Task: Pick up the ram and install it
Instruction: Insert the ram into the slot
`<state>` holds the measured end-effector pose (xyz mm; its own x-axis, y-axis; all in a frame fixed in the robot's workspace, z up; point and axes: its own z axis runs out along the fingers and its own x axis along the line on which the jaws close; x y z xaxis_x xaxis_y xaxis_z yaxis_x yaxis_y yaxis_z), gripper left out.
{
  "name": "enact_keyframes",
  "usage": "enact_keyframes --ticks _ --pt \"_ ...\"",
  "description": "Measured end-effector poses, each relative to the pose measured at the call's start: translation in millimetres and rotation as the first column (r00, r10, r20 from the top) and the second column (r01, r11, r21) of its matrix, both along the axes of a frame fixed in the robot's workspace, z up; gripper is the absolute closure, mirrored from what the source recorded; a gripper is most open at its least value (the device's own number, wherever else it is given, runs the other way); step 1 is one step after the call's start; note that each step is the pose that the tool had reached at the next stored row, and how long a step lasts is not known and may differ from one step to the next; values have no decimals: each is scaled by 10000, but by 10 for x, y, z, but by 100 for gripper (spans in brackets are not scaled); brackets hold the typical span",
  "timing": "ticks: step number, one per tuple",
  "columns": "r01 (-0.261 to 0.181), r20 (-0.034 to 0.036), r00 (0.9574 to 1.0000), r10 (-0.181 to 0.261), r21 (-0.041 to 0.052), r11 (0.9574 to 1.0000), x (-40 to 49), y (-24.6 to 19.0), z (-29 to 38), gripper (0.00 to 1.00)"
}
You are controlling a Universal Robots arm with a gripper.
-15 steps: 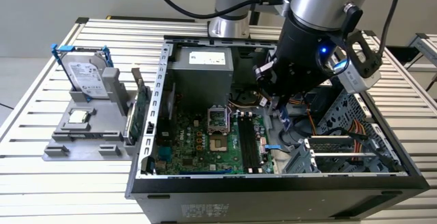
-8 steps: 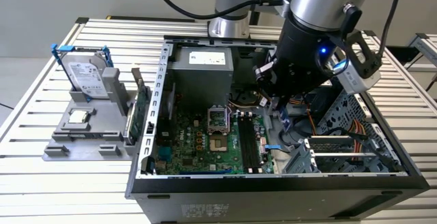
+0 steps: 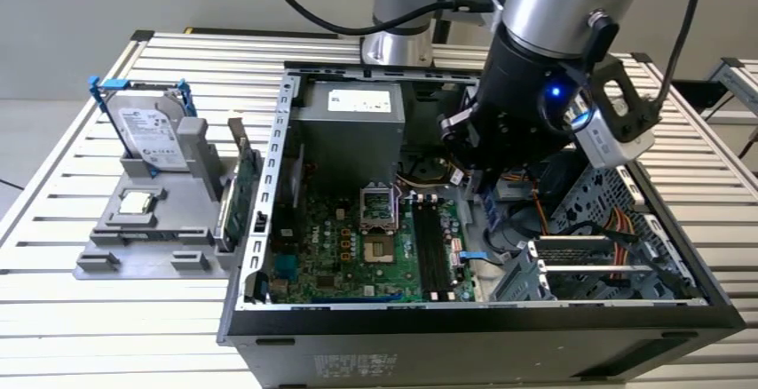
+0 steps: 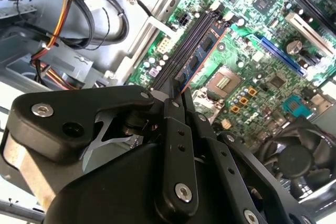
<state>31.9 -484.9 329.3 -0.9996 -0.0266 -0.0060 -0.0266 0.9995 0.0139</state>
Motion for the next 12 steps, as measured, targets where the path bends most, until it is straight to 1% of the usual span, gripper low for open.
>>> enact_keyframes --ticks 5,9,12 --pt "389 0 9992 -389 -2 9992 -2 0 -40 100" --pt "508 0 9987 -508 -1 9987 -7 0 -88 100" --pt "567 0 9984 -567 -1 9984 -9 0 -110 100"
